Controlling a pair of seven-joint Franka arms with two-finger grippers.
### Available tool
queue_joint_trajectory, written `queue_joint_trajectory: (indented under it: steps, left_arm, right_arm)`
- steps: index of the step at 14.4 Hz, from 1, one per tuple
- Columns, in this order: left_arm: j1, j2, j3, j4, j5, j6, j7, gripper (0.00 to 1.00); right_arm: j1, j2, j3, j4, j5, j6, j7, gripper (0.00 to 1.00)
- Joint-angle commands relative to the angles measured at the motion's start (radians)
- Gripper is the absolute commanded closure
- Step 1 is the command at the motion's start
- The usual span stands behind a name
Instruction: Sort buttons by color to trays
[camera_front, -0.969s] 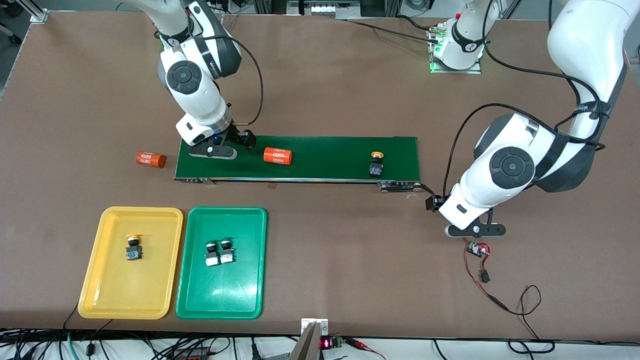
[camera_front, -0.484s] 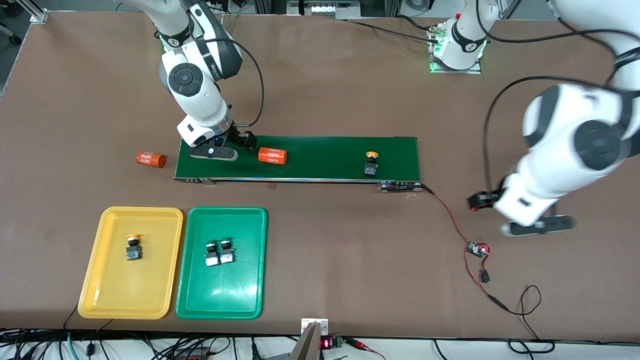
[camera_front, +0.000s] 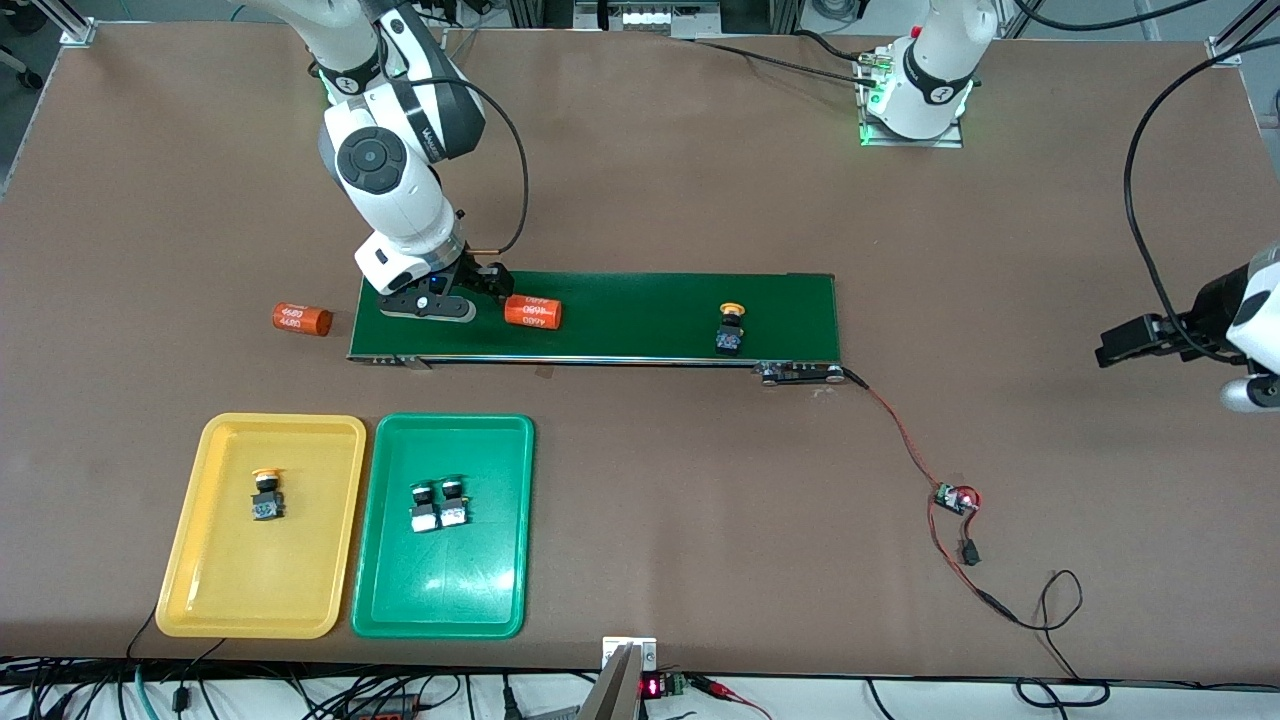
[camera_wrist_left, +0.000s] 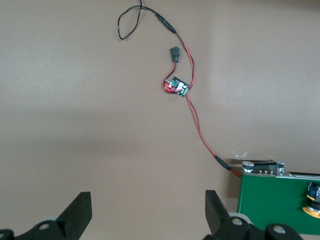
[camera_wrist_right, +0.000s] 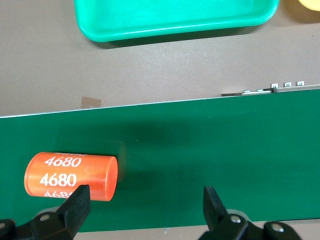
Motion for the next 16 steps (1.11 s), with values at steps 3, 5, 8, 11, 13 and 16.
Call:
queue_joint_trajectory:
  steps: [3, 5, 8, 11, 13, 16]
  left_arm:
    - [-0.005, -0.114, -0.002, -0.095, -0.015, 0.03, -0.051, 0.0]
    - [-0.005, -0.176, -0.003, -0.173, -0.015, 0.083, -0.042, 0.0]
    - [-0.005, -0.188, -0.005, -0.192, -0.015, 0.068, -0.04, 0.0]
    - [-0.017, -0.176, -0.011, -0.178, -0.014, 0.05, -0.059, 0.0]
    - [-0.003, -0.177, -0.003, -0.16, -0.014, 0.048, -0.053, 0.0]
    - [0.008, -0.177, -0.002, -0.136, -0.015, 0.047, 0.016, 0.0]
  right_arm:
    - [-0.002, 0.019, 0.001, 0.022, -0.001, 0.004, 0.007, 0.0]
    - [-0.002, 0.025, 0.001, 0.029, -0.001, 0.004, 0.007, 0.0]
    - [0.001, 0.03, 0.001, 0.031, -0.001, 0.004, 0.007, 0.0]
    - [0.001, 0.031, 0.001, 0.036, 0.0, 0.004, 0.007, 0.0]
    - [0.001, 0.031, 0.001, 0.036, 0.0, 0.002, 0.007, 0.0]
    - [0.0, 0.033, 0.001, 0.036, 0.0, 0.002, 0.007, 0.0]
